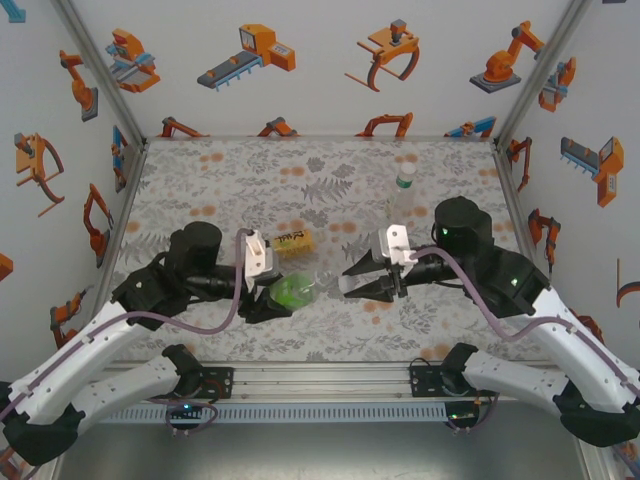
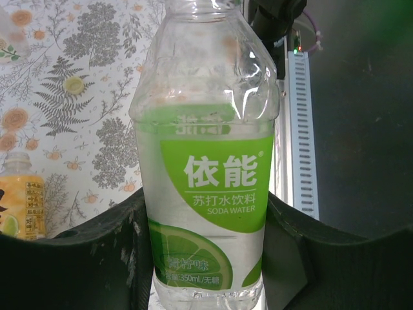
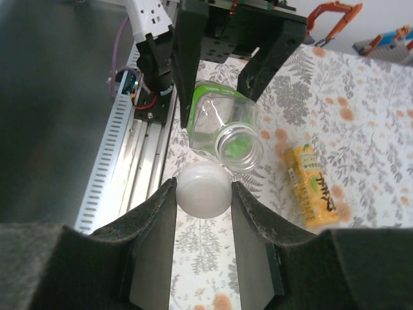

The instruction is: Screw on the bottle caps

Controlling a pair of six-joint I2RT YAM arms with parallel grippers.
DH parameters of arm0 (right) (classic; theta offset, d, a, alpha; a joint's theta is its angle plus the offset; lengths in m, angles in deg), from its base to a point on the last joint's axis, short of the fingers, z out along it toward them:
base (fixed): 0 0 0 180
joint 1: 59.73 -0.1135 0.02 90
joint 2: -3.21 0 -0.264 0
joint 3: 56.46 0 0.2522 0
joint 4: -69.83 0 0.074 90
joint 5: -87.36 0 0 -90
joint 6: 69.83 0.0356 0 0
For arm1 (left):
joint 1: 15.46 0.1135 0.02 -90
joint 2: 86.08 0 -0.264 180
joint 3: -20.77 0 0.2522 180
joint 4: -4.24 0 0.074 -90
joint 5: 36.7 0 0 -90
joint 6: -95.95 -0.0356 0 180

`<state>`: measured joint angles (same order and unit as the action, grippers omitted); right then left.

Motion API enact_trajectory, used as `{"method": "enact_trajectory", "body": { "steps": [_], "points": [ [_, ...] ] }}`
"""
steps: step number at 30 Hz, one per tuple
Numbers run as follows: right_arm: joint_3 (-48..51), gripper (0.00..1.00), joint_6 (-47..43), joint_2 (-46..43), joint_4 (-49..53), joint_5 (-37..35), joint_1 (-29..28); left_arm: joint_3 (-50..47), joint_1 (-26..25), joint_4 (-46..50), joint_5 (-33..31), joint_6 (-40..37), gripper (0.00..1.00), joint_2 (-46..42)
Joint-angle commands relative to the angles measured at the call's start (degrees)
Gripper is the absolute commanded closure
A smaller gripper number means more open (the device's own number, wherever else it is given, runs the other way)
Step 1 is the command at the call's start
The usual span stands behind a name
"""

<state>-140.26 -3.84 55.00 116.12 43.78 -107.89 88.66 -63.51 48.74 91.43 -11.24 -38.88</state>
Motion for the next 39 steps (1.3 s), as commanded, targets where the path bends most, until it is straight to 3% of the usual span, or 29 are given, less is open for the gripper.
{"method": "enact_trajectory", "body": {
  "steps": [1,19,39],
  "points": [
    [-1.01,0.81,-6.84,0.03,0.01,3.90,0.26,3.76,-0.94,6.12,1.58,-6.85,1.00,1.52],
    [2.25,0.82,-3.34,1.19,-7.02,5.86,0.17,7.57,-3.76,7.26,1.83,-9.26,1.00,4.90],
    [3.73,0.83,-1.39,1.74,-5.82,7.63,0.13,7.95,-3.93,5.16,1.21,-8.13,1.00,4.92]
  ]
}}
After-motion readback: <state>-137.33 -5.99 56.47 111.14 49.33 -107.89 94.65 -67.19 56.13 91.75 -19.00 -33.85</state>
